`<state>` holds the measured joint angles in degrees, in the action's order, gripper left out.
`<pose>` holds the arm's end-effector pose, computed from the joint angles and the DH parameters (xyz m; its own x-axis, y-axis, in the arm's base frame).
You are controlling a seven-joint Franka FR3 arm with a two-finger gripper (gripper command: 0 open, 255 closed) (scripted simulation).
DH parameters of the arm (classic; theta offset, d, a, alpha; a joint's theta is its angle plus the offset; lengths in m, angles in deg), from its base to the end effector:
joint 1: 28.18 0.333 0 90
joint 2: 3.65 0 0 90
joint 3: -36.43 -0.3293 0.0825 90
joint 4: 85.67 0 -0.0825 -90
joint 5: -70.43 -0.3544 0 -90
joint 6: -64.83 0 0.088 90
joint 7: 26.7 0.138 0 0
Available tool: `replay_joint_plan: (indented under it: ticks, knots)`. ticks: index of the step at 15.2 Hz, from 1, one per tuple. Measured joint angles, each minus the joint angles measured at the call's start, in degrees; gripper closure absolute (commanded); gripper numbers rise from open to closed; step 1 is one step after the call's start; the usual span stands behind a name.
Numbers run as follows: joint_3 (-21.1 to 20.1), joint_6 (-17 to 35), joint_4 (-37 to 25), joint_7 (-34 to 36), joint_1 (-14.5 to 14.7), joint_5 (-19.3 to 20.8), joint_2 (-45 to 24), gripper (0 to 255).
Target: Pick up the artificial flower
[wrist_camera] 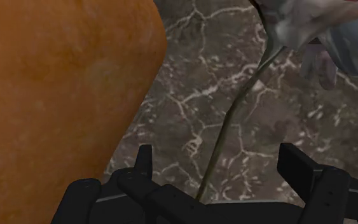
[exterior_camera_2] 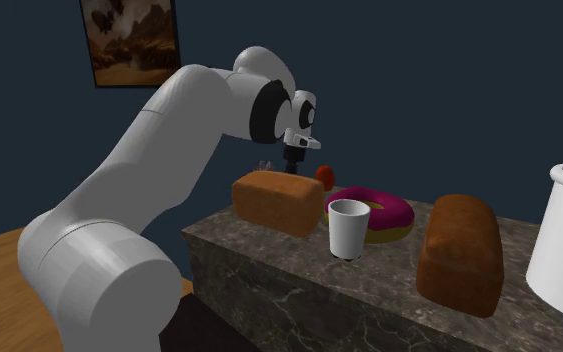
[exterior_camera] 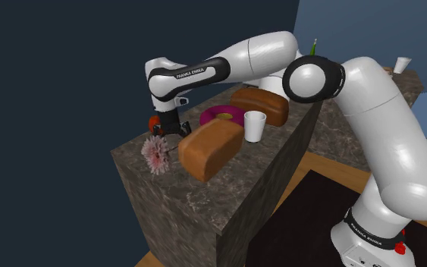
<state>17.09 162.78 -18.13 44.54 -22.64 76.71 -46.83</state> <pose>0.6648 0.2259 0.3323 0.6416 -0.7463 -0.1775 -0.7352 -0.6642 0.1352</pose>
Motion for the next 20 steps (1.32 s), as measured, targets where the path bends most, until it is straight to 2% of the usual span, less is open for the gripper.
replay_joint_plan:
  ticks: [1,2,12,20]
  knots:
    - [0.04,0.44,0.3,-0.02,-0.02,0.04,-0.22,0]
    - [0.07,0.54,0.19,-0.01,0.03,0.08,-0.44,255]
    - [0.08,0.62,0.05,0.02,0.1,0.11,-0.65,255]
    - [-0.18,-3.7,-2.85,0.12,0.23,-0.24,0.79,255]
